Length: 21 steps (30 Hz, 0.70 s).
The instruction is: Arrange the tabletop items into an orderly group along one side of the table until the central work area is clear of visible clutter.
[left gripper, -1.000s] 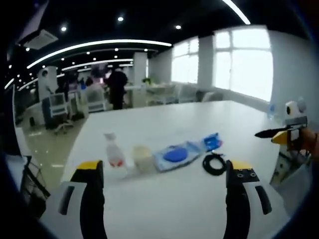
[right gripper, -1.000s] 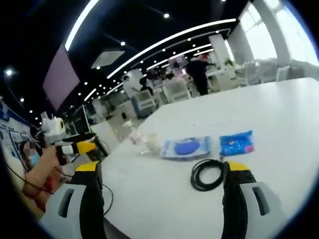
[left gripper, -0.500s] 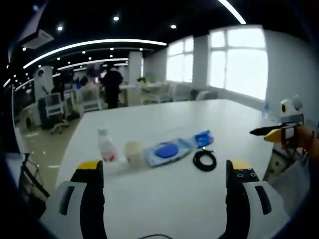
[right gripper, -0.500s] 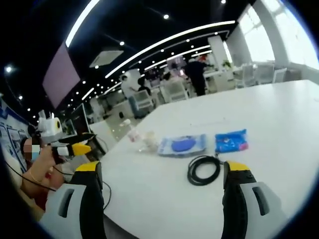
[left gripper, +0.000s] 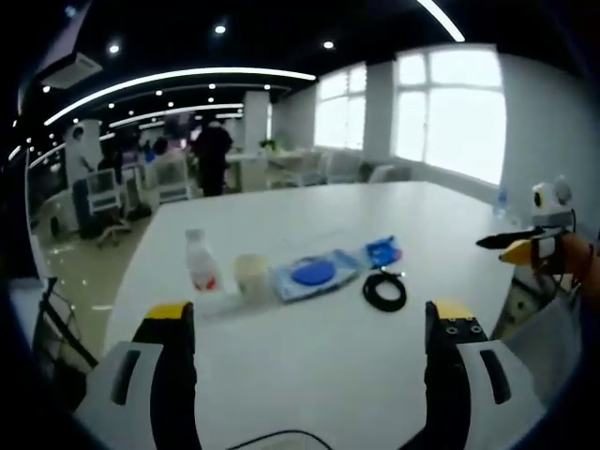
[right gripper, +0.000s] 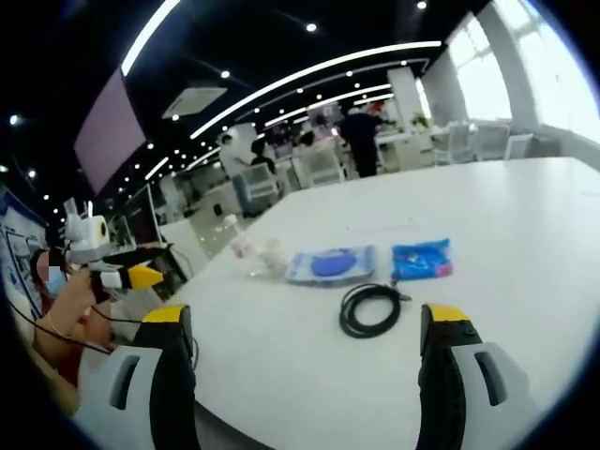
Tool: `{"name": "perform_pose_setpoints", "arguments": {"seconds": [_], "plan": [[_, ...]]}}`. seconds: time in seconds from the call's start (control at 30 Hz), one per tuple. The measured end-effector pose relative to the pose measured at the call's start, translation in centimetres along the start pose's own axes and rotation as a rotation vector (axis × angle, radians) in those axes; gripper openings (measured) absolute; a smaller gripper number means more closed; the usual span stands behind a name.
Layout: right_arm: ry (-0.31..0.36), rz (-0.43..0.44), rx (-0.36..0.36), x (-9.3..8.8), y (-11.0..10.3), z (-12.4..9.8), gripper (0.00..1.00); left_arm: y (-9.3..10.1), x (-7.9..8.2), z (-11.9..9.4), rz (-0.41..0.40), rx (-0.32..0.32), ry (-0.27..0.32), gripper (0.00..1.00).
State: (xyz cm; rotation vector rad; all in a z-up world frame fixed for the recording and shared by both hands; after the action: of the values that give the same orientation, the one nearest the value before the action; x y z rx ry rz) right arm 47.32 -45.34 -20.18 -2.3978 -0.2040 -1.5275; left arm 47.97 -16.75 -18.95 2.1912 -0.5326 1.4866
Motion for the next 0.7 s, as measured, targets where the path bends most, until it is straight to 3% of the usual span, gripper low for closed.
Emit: {"name": "perform_pose_setpoints", "arguments": {"seconds": [0.7], "plan": [[-0.022, -0.044, -0.015, -0.3, 0.6, 0.8, 0.99, -0.5, -1.3, -0.4, -0.047, 0.014, -0.031, 0.99]]}}
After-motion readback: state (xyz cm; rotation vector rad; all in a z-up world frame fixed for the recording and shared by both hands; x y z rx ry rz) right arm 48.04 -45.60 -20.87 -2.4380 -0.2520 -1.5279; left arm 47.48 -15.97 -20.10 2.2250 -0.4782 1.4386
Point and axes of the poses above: the point that each gripper's makers call its tool centre point, and the gripper's own axes: z roughly forward along the fingers, y roughly to its right, x roughly out of its top, the point moved 2 cm from there along -z, roughly backward along the fingers, and after that the axes turned 15 degrees about -x, right-handed, at the moved point
